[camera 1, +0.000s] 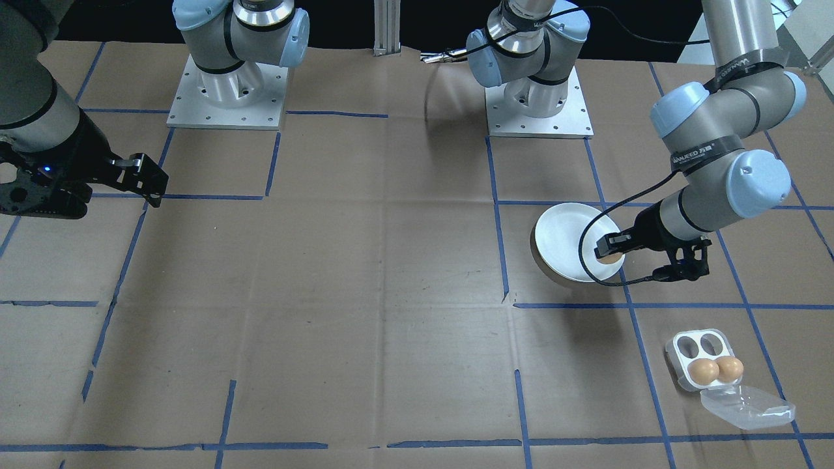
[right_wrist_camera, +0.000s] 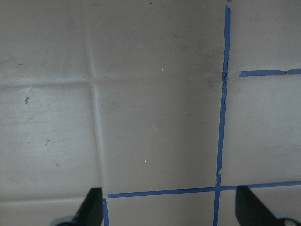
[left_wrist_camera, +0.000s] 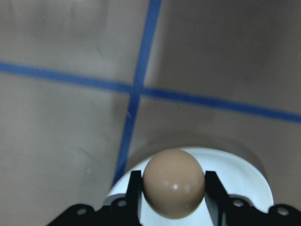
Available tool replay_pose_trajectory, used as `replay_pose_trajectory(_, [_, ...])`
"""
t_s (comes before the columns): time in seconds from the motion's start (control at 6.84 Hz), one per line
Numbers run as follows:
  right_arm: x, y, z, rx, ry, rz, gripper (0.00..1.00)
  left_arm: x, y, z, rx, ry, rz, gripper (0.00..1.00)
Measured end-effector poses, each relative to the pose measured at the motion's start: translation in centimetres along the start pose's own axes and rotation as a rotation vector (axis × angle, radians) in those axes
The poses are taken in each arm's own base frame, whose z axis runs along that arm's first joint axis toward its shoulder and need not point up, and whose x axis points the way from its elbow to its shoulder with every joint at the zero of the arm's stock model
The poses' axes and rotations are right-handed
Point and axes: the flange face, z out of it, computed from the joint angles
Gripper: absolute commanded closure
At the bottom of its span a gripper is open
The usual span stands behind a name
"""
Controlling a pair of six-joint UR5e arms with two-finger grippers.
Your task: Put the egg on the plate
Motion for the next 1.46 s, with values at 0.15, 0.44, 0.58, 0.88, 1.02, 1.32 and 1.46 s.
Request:
replay_pose_trajectory(0.15, [0.0,0.0,0.0,0.000,0.000,0.000,0.00,0.3,1.1,0.8,-0.052,0.007,-0.015,0.25])
replay_pose_trajectory(0.44, [0.0,0.0,0.0,0.000,0.000,0.000,0.00,0.3,1.2,0.8,-0.061,0.005,0.007,0.06])
replay_pose_trajectory(0.58, [0.0,0.0,0.0,0.000,0.000,0.000,0.00,0.0,0.6,0.1,-0.029,0.000,0.026,0.01])
replay_pose_trajectory(0.88, [0.0,0.0,0.0,0.000,0.000,0.000,0.00,-1.1,-2.3,-2.7,0.051,-0.017,0.091,0.01])
replay_pose_trajectory(1.02, [0.0,0.0,0.0,0.000,0.000,0.000,0.00,-2.1,-4.9,-4.5,0.092,-0.030,0.185,0.01])
replay_pose_trajectory(1.32, [0.0,0.0,0.0,0.000,0.000,0.000,0.00,-4.0,-10.5,-8.0,0.184,-0.090,0.471,0.01])
replay_pose_trajectory(1.46, [0.0,0.0,0.0,0.000,0.000,0.000,0.00,-5.1,-12.7,-9.1,0.229,-0.135,0.628,0.01])
